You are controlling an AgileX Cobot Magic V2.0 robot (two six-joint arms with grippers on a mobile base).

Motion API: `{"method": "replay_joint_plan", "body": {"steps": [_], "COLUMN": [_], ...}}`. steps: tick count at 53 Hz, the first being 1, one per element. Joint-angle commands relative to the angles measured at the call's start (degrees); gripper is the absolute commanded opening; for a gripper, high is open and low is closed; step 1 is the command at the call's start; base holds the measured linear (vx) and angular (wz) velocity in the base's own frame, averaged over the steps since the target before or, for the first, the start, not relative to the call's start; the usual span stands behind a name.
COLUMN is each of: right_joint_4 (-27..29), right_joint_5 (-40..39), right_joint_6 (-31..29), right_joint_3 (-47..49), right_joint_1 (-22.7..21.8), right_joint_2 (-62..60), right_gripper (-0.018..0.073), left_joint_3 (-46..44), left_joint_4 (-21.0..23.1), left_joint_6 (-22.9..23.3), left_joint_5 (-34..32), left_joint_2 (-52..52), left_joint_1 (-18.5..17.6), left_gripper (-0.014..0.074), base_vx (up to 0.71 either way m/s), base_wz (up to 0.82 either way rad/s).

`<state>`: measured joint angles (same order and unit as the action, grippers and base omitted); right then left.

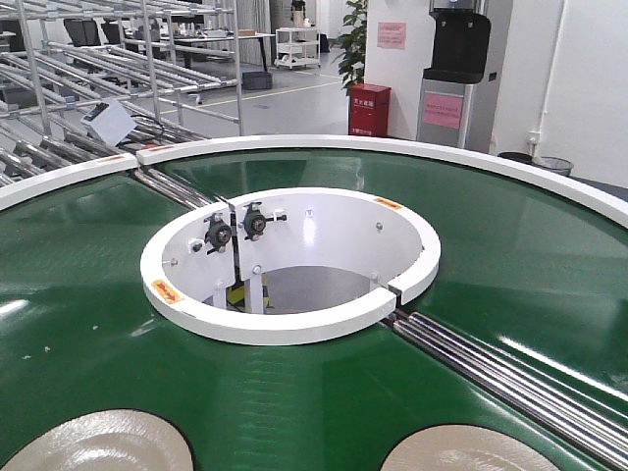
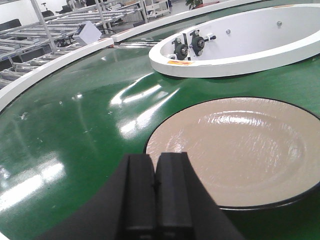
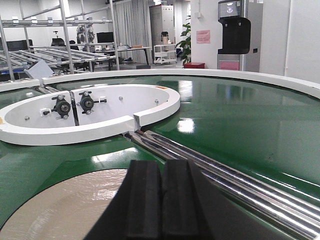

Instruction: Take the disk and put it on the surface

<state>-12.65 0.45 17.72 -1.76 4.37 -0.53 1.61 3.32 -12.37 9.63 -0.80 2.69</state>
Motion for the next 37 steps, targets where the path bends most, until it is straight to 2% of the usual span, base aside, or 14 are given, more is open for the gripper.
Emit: {"method": "replay_joint_plan", "body": {"steps": [1, 37], "right_joint_4": [-0.1, -0.1], "right_joint_5": [-4.7, -4.6], "right_joint_6": [0.0, 0.0], "right_joint_3": [-1.0, -1.0], "right_joint_1": [-0.3, -0.3], "right_joint_2": [-0.7, -0.7], "right_gripper": [-0.0009, -0.0009], "left_joint_3": [0.7, 0.7], "left_joint_4": [-0.2, -0.2], "left_joint_6": [0.5, 0.4], "left_joint_5": [-5.0, -5.2], "left_joint_2": [-0.6, -0.6], "left_joint_1": [-0.4, -0.4], "left_gripper": [-0.0002, -0.0002], "base_vx": [0.0, 0.0], "base_wz": [0.0, 0.0]}}
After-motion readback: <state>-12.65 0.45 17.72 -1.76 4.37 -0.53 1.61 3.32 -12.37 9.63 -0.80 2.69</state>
